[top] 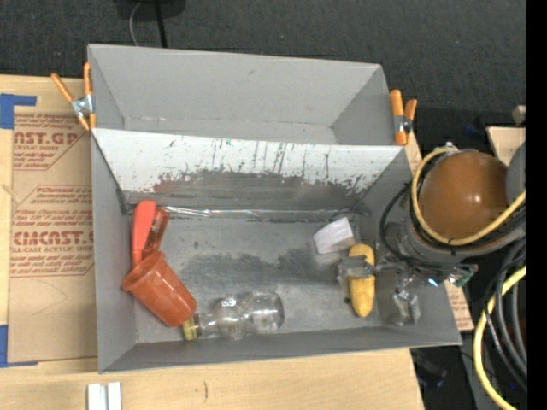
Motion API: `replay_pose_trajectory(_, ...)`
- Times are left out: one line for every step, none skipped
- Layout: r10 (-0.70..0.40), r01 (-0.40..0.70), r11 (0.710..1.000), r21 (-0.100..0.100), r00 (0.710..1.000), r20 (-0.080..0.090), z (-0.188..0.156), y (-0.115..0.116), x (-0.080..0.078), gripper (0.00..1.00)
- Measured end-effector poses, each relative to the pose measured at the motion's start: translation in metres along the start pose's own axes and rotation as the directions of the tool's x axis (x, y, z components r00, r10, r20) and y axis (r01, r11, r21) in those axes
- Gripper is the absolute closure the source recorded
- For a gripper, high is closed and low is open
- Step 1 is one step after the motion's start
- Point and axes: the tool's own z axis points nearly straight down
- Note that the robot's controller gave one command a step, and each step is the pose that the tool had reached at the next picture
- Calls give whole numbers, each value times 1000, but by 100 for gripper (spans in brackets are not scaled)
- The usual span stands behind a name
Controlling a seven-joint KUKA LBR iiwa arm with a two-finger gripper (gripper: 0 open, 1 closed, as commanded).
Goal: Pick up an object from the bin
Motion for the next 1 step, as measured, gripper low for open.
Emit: replay_pose_trajectory(-323, 323, 946, 8, 946, 4, 14, 4, -20, 100)
